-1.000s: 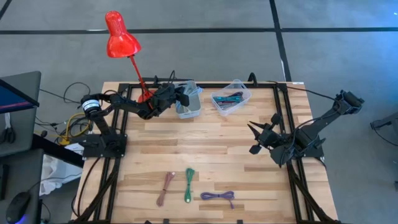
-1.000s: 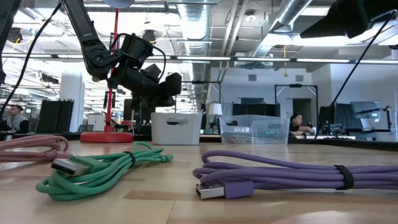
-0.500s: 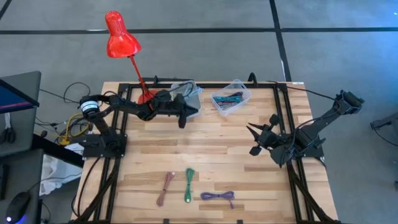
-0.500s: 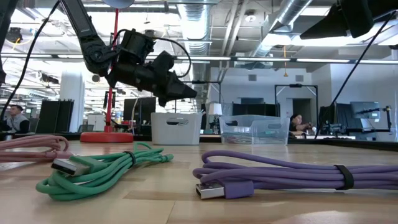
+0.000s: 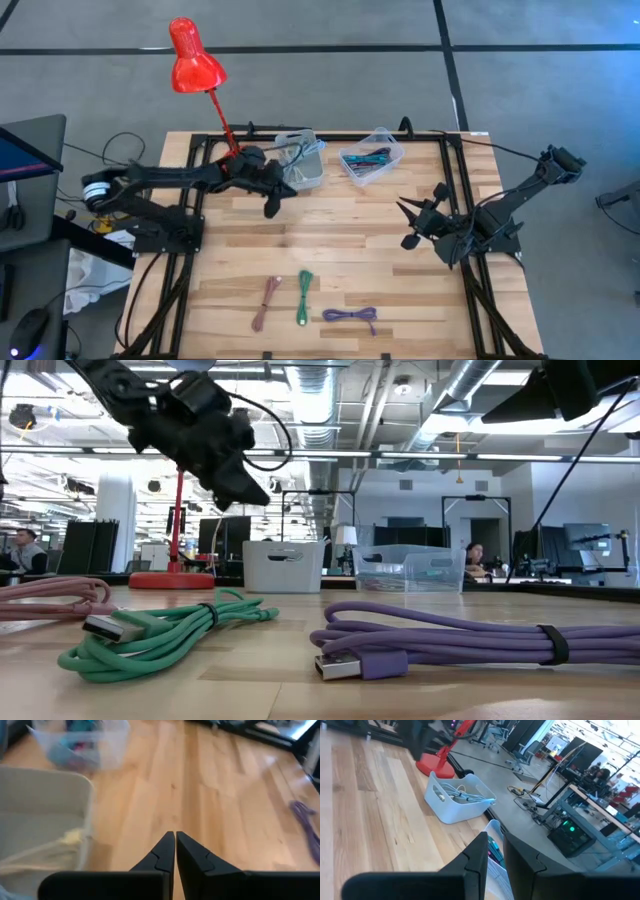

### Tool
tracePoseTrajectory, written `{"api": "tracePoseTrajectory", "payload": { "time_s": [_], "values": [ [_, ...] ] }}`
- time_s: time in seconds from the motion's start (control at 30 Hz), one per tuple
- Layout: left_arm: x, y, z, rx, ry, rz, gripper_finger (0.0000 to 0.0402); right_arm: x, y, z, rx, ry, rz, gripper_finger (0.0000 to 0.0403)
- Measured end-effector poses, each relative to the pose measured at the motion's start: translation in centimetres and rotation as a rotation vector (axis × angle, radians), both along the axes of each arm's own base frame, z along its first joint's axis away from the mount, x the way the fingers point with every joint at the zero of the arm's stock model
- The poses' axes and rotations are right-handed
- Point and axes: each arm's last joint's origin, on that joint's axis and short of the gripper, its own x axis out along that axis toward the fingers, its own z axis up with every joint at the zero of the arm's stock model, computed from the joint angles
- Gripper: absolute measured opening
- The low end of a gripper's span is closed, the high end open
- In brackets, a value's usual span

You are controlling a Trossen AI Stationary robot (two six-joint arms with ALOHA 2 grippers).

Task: Pick & Place USB Port
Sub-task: Put the brown charger cable into the gray bin

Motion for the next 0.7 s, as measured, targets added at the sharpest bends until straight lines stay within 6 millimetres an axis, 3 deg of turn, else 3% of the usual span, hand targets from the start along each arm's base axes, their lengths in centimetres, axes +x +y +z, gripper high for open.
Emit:
{"api": "tracePoseTrajectory", "payload": {
  "time_s": [0.4, 0.7],
  "values": [
    [-3.2, -4.7, -0.3, -0.168, 0.273, -0.132, 0.0016, 0.0, -0.1, 0.0, 0.014, -0.013, -0.008, 0.0053],
    [-3.3, -7.4, 0.0, -0.411, 0.317, -0.249, 0.0016, 0.1, 0.0, 0.0, 0.018, -0.018, -0.008, 0.0053]
  ]
}}
